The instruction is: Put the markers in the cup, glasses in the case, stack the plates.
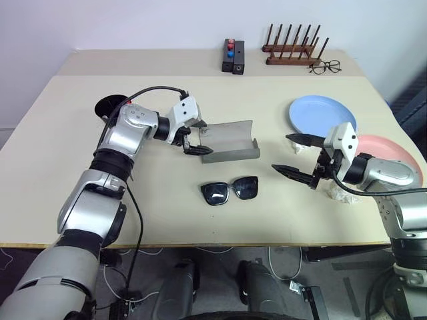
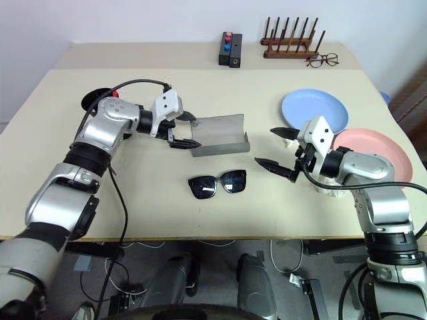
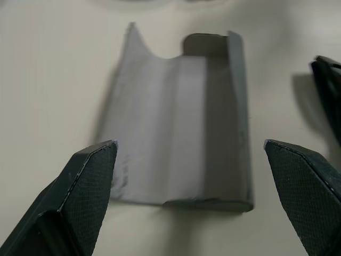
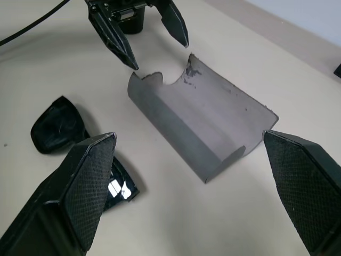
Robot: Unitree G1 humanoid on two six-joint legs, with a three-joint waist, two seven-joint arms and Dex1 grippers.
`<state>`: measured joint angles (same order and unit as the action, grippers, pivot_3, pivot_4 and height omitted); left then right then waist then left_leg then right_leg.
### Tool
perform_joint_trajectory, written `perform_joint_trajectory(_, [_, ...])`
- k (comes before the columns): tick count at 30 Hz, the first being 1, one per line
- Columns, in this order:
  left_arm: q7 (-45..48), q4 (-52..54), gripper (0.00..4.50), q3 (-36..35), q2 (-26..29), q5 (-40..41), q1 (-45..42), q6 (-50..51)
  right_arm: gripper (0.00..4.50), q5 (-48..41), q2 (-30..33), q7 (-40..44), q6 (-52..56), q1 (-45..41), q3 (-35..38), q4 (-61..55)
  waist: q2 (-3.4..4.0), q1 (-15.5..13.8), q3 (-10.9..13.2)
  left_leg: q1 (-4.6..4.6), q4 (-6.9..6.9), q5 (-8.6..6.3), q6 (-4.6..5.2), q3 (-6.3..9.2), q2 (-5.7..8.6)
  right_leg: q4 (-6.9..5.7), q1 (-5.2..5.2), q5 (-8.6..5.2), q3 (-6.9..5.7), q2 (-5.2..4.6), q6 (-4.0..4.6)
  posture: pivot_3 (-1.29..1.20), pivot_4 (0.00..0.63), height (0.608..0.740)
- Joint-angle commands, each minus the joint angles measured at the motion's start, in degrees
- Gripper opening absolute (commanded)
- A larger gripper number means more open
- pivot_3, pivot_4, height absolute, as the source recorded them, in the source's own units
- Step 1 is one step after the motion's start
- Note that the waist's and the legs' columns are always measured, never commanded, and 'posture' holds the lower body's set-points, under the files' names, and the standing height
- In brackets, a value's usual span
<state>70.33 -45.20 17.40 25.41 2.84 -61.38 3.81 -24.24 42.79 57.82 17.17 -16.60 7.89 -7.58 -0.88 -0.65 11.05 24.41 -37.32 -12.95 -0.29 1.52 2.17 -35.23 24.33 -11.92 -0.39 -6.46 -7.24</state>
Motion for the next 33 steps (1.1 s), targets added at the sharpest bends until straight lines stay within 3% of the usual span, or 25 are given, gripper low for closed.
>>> perform_joint_trajectory(1, [3.4, 0.5, 4.49, 0.0, -0.7, -0.7, -1.8, -1.3, 4.5, -0.2, 1.0, -1.2, -0.4, 0.7, 2.4, -2.5, 0.0, 0.0, 0.0, 0.0, 0.0, 0.0, 0.0, 0.0, 0.0, 0.0, 0.0, 0.0, 0.0, 0.0, 0.0, 0.0, 0.15, 0.74])
perform_joint_trajectory(17, [4.3, 2.6, 4.49, 2.6, -3.6, -6.7, 0.7, -2.7, 4.5, -0.8, 0.8, -3.7, -0.2, 4.0, 4.5, -6.3, 0.0, 0.0, 0.0, 0.0, -0.04, 0.0, 0.02, 0.02, -0.01, -0.03, 0.0, 0.0, 0.0, 0.0, -0.01, 0.0, 0.15, 0.74])
perform_joint_trajectory(21, [5.2, 3.2, 3.25, 2.9, -4.2, -7.0, 1.1, -1.4, 4.5, -0.9, 0.8, -4.4, 0.0, 4.8, 4.7, -7.2, 0.0, 0.0, 0.0, 0.0, -0.06, 0.0, 0.02, 0.02, -0.01, -0.03, 0.0, 0.0, 0.0, 0.0, -0.01, 0.0, 0.15, 0.74])
perform_joint_trajectory(26, [5.6, 5.0, 0.73, 3.0, -3.9, -7.3, 2.1, -1.0, 4.5, -1.2, 0.8, -5.0, 0.4, 5.7, 5.0, -8.5, 0.0, 0.0, 0.0, 0.0, -0.06, 0.0, 0.02, 0.06, -0.01, -0.03, 0.0, 0.0, 0.0, 0.0, -0.01, 0.0, 0.15, 0.74])
perform_joint_trajectory(33, [6.0, 7.8, 0.73, 3.1, -2.8, -7.3, 4.0, -0.6, 4.5, -1.2, 0.8, -5.2, 0.6, 5.8, 5.1, -8.5, 0.0, 0.0, 0.0, 0.0, -0.06, -0.01, 0.03, 0.1, -0.01, -0.04, 0.0, 0.0, 0.0, 0.0, -0.01, 0.0, 0.15, 0.74])
